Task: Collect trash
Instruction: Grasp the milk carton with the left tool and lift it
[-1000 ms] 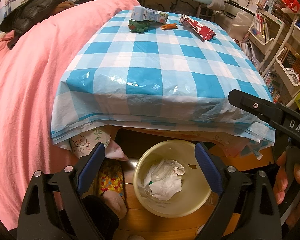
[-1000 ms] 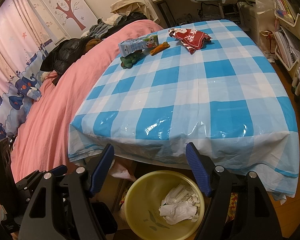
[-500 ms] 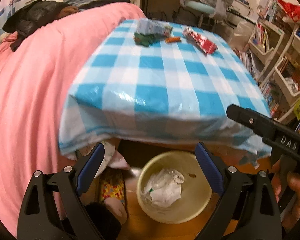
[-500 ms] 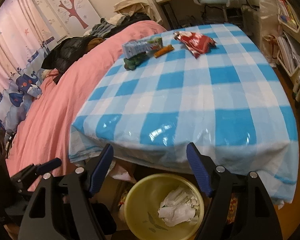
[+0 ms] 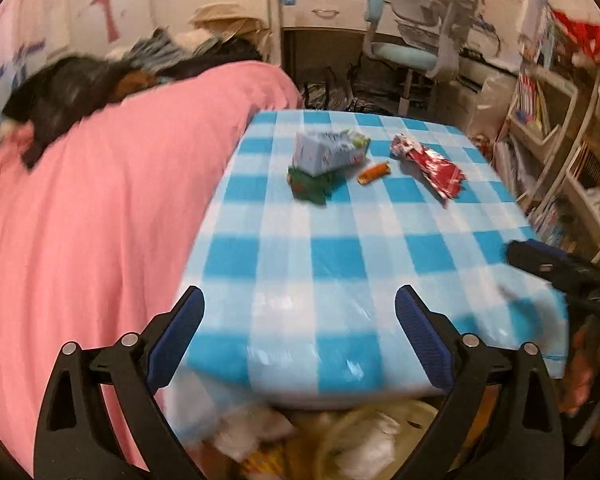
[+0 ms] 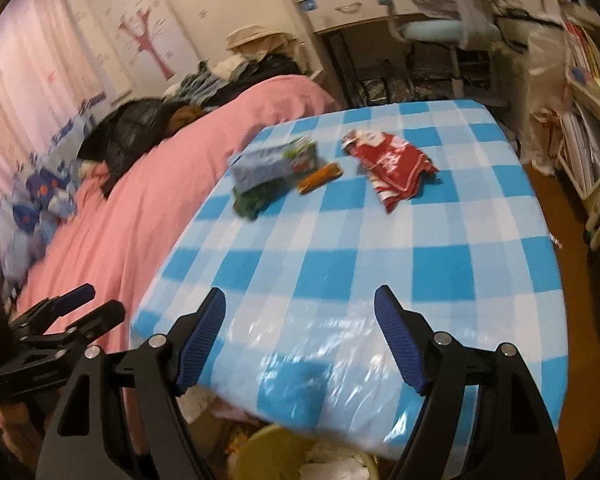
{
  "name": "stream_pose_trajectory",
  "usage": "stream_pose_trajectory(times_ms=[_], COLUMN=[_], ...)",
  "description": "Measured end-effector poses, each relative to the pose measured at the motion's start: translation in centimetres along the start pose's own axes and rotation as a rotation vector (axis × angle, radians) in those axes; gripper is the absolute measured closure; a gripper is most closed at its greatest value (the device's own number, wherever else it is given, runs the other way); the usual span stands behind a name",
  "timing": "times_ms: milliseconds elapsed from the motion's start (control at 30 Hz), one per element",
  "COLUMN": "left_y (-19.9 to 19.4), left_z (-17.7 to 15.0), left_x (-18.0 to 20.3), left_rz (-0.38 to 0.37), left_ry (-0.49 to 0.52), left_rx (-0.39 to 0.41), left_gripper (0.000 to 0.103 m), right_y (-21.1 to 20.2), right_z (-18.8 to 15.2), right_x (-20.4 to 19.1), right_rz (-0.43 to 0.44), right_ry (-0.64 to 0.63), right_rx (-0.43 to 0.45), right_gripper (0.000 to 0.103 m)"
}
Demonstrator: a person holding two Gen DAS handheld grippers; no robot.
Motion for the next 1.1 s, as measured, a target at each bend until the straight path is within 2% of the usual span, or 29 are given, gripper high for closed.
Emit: stream_pose_trajectory(times_ms=[67,200,267,467,667,700,733,767,800,900,933,967,1100], left_y=[1.8,5.2,7.5,13.3,18.5,19.0,19.5,19.8,19.7,19.2,18.5,18.1,15.8], left_z=[2.0,6.0,8.3,12.9,14.5,14.6,14.8,14.9,15.2,15.5,15.8,16.2,16.5], left_x=[0.1,0.8,2.2,7.6,10.8,11.0,11.1,11.0,10.8,10.3,9.7,8.8,4.7], left_rz=[0.021,0.015,0.007,0.067,0.159,0.162,0.151,0.141,0.128,0.102,0.087,0.067,-0.041], left_ry=[0.026,0.06,0.132,0.386,0.556,0.571,0.573,0.566,0.555,0.53,0.497,0.443,0.225], left_rx=[-0.005,-0.015,-0.036,-0.087,-0.159,-0.171,-0.194,-0.214,-0.214,-0.197,-0.187,-0.191,-0.173], left_gripper=[0.01,0.01,0.01,0.01,0.013,0.019,0.039,0.049,0.05,0.064,0.097,0.103,0.103], right_y=[0.1,0.3,0.6,0.8,2.3,2.4,2.6,2.7,2.8,3.0,3.1,3.2,3.1], right_z=[0.3,0.1,0.2,0.9,1.4,1.5,1.6,1.7,1.8,1.9,1.9,1.8,1.6], right_x=[0.9,1.5,1.6,1.2,1.2,1.2,1.2,1.2,1.1,1.0,1.0,1.0,0.6], right_rz=[0.031,0.107,0.15,0.204,0.218,0.22,0.224,0.226,0.228,0.228,0.226,0.225,0.222], right_ry=[0.055,0.152,0.195,0.212,0.21,0.212,0.214,0.214,0.211,0.208,0.208,0.21,0.201], right_rx=[-0.009,-0.028,-0.038,-0.052,-0.09,-0.092,-0.095,-0.095,-0.095,-0.097,-0.098,-0.1,-0.104], right_gripper=[0.028,0.027,0.027,0.026,0.026,0.026,0.026,0.026,0.026,0.026,0.026,0.026,0.026])
Point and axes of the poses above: each gripper's, at about its wrist camera, not at the fingertips, and y roughly the way its jaws point, x to its right, z to its top, the point moved 2 cm from there along y, roughly the way its jaws point, and after that the axes turned 3 degrees about z, right-handed, at the moved point
